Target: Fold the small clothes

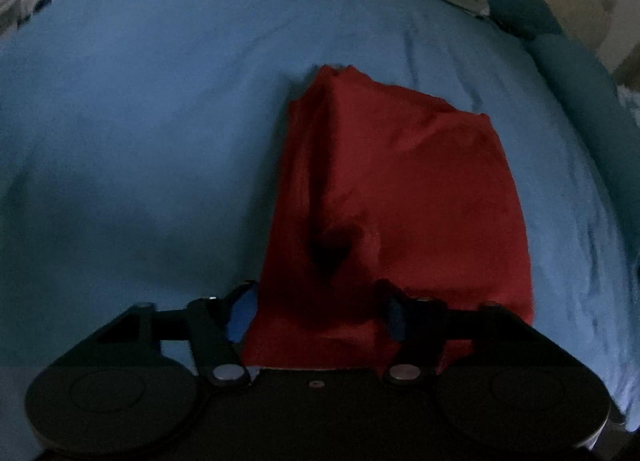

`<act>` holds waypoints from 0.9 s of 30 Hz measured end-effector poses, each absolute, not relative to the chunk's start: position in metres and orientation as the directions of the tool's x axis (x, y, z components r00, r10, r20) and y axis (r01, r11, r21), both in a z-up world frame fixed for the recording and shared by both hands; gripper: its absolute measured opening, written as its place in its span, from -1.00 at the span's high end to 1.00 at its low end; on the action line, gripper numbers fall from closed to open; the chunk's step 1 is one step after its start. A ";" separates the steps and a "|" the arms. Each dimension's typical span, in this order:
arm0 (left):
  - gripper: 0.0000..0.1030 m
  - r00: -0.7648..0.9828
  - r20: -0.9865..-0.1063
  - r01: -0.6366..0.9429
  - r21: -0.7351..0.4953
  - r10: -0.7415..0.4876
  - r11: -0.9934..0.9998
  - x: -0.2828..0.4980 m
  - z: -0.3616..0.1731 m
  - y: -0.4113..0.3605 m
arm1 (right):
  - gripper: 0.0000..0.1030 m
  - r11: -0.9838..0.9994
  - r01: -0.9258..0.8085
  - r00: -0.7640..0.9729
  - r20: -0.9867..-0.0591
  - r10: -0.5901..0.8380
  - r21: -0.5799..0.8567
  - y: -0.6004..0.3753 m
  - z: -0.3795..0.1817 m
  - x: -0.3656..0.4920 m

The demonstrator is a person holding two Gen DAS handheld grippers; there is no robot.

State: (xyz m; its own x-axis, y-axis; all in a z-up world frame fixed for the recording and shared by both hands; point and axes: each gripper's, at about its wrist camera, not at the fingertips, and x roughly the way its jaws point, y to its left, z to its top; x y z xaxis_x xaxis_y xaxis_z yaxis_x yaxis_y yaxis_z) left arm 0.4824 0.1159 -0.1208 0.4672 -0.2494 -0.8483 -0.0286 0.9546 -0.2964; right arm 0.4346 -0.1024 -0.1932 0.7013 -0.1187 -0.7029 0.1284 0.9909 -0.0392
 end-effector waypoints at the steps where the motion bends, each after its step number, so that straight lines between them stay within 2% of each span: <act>1: 0.07 0.462 -0.848 -0.024 -0.306 -0.261 0.952 0.483 -0.122 0.115 | -0.87 0.992 0.119 0.703 -0.701 -0.120 -0.051 -0.101 -0.193 0.435; 3: 0.72 0.466 -0.838 0.000 -0.319 -0.282 0.948 0.485 -0.119 0.113 | -0.82 0.993 0.110 0.705 -0.700 -0.115 -0.052 -0.101 -0.190 0.437; 6: 0.75 0.534 -0.783 -0.010 -0.381 -0.317 0.925 0.479 -0.097 0.126 | -0.73 0.990 0.134 0.722 -0.681 -0.120 -0.033 -0.108 -0.178 0.437; 8: 0.82 0.558 -0.774 -0.005 -0.365 -0.300 0.931 0.470 -0.087 0.132 | -0.72 0.989 0.140 0.746 -0.652 -0.137 -0.047 -0.112 -0.168 0.432; 12: 0.85 0.467 -0.858 -0.018 -0.251 -0.214 0.968 0.458 -0.121 0.133 | -0.71 0.993 0.074 0.699 -0.705 -0.117 -0.092 -0.115 -0.187 0.429; 13: 0.84 0.450 -0.867 -0.032 -0.255 -0.214 0.966 0.456 -0.133 0.135 | -0.71 0.994 0.065 0.690 -0.715 -0.108 -0.087 -0.117 -0.192 0.429; 15: 0.84 0.471 -0.854 -0.037 -0.270 -0.221 0.962 0.452 -0.139 0.138 | -0.71 0.995 0.050 0.701 -0.706 -0.101 -0.092 -0.117 -0.194 0.429; 19: 0.83 0.471 -0.861 -0.011 -0.221 -0.190 0.975 0.447 -0.134 0.132 | -0.73 0.995 -0.006 0.700 -0.711 -0.069 -0.103 -0.122 -0.194 0.431; 23: 0.70 0.471 -0.867 0.020 -0.172 -0.161 0.985 0.446 -0.115 0.131 | -0.75 0.997 -0.042 0.659 -0.752 -0.017 -0.059 -0.134 -0.183 0.430; 27: 0.71 0.528 -0.842 0.056 -0.099 -0.114 0.994 0.441 -0.076 0.134 | -0.77 0.997 -0.070 0.656 -0.752 0.063 0.022 -0.147 -0.147 0.422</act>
